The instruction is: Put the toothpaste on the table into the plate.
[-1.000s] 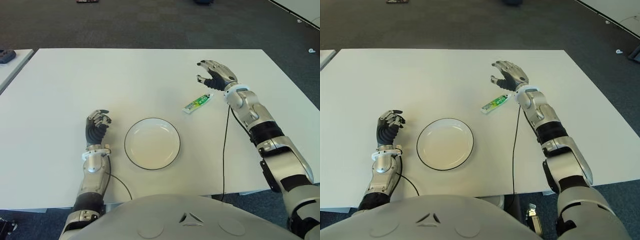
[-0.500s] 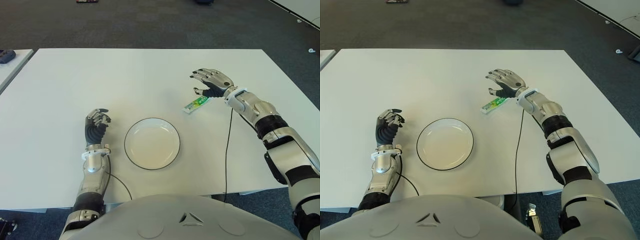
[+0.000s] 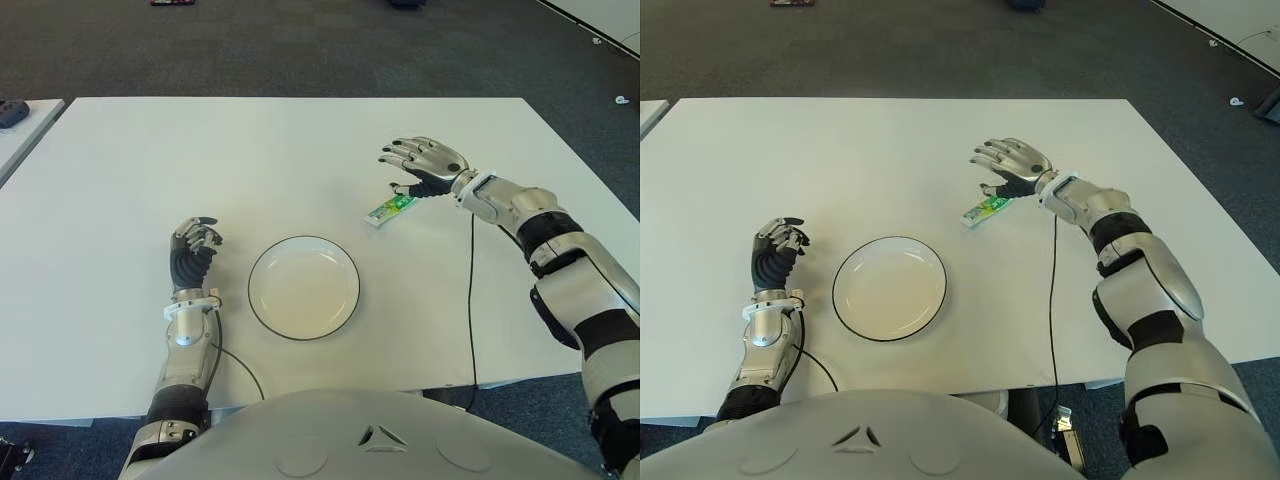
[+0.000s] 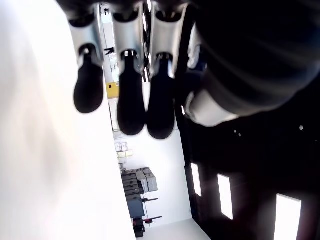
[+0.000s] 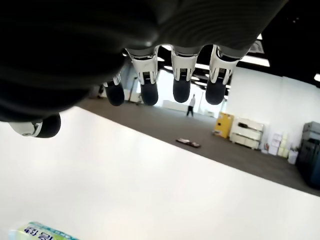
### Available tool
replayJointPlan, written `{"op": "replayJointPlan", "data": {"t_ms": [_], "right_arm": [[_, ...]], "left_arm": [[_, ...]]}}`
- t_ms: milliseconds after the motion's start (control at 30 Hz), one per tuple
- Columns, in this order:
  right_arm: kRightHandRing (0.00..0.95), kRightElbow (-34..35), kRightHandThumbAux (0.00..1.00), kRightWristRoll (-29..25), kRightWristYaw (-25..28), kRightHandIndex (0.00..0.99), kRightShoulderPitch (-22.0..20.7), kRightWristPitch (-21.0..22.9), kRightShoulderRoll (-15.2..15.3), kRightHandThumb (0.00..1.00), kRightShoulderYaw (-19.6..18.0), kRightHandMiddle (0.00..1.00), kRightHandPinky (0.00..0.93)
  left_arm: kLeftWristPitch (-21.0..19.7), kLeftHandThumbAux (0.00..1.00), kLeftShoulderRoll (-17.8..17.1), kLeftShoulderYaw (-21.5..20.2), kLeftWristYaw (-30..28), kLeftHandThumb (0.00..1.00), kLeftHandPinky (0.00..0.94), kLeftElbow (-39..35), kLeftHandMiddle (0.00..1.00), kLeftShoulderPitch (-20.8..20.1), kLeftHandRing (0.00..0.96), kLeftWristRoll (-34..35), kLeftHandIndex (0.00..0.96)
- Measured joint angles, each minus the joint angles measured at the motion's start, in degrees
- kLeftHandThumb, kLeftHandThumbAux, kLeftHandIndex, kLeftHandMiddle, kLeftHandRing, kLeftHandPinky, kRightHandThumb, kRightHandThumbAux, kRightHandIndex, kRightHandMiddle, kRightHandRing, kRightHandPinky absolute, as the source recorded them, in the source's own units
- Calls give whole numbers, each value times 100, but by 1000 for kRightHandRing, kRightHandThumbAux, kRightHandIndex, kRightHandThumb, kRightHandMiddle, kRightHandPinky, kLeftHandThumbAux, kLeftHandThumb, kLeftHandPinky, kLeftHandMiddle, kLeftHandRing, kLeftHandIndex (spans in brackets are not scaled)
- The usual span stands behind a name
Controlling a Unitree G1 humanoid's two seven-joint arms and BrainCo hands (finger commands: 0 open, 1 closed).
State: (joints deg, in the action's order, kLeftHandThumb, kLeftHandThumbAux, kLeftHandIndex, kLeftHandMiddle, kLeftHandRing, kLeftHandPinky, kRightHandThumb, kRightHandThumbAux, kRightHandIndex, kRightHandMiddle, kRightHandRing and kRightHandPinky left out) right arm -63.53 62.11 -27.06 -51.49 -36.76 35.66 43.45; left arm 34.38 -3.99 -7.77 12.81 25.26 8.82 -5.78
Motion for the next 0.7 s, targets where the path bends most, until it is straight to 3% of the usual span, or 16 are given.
{"op": "replayJointPlan", "data": {"t_ms": [333,700], "right_arm": [[0,-533,171,633,-440,0,-295,-110,-121,550,805,0,0],[0,-929,166,1135,-639,0,-479,12,-223,558,1438,0,0]], "left_arm": [[-2,718,15,-4,0,695,656,-92,651,109,647,9,434],[-40,718,45,-10,0,694,639,-286,637,255,638,11,433]]}}
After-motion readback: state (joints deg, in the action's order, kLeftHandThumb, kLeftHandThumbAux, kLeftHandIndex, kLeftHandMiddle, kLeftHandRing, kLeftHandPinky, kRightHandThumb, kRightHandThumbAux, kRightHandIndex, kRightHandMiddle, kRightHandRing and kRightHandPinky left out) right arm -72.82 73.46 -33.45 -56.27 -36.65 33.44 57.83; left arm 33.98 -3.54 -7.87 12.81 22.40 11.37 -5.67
